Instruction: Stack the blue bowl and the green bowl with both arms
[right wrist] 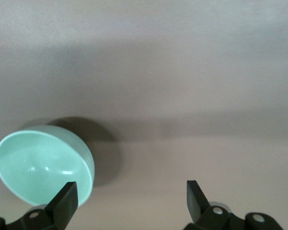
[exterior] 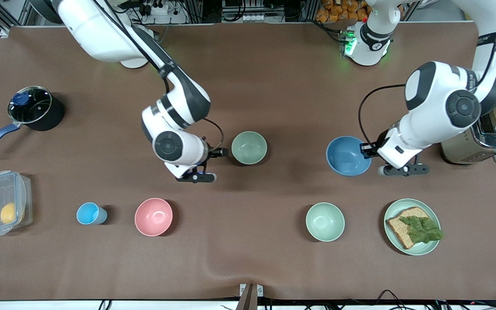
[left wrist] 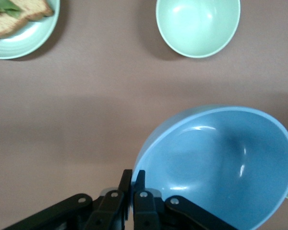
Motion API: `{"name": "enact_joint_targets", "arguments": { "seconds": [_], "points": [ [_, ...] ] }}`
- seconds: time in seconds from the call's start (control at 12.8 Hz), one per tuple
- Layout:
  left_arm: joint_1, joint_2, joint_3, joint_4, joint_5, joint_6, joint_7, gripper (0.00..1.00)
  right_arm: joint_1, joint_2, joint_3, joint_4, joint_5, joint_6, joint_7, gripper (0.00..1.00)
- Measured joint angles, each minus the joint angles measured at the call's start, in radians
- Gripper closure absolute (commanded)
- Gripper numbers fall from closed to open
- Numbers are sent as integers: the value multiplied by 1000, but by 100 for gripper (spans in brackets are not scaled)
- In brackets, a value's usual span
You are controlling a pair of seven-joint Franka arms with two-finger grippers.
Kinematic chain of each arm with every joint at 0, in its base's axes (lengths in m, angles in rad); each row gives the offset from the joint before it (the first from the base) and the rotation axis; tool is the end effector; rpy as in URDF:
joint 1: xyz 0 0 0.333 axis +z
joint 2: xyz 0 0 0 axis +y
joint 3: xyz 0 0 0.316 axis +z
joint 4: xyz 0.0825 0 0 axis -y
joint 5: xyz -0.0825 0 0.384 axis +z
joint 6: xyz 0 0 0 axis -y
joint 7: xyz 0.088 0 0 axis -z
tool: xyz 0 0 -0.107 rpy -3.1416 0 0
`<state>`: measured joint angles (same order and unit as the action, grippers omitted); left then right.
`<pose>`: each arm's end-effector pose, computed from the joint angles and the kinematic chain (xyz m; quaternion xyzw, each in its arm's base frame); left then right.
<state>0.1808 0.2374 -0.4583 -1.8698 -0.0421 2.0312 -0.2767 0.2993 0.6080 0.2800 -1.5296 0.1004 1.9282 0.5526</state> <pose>0.5848 -0.1552 0.3963 0.9971 0.0136 -0.0446 0.0609 0.5812 0.3556 0.3001 -0.9873 0.0250 0.1466 0.0561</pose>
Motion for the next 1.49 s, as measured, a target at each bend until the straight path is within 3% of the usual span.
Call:
{"name": "enact_joint_targets", "arguments": {
  "seconds": [0.31, 0.63, 0.78, 1.1, 1.49],
  "points": [
    [-5, 24, -25, -17, -23, -6, -16, 100, -73, -25, -1, -2, 0, -26, -36, 0],
    [-21, 31, -34, -45, -23, -6, -40, 100, -124, -21, 0, -16, 28, -22, -248, 0],
    [-34, 31, -36, -50, -23, -6, -69, 100, -97, -7, 10, -40, 39, 63, -347, 0],
    [-85, 32, -38, -52, -23, -6, -153, 100, 19, 36, 12, -62, 39, 218, -365, 0],
    [-91, 36, -37, -53, -23, -6, -176, 100, 23, 51, 6, -63, 72, 239, -278, 0]
  ]
}}
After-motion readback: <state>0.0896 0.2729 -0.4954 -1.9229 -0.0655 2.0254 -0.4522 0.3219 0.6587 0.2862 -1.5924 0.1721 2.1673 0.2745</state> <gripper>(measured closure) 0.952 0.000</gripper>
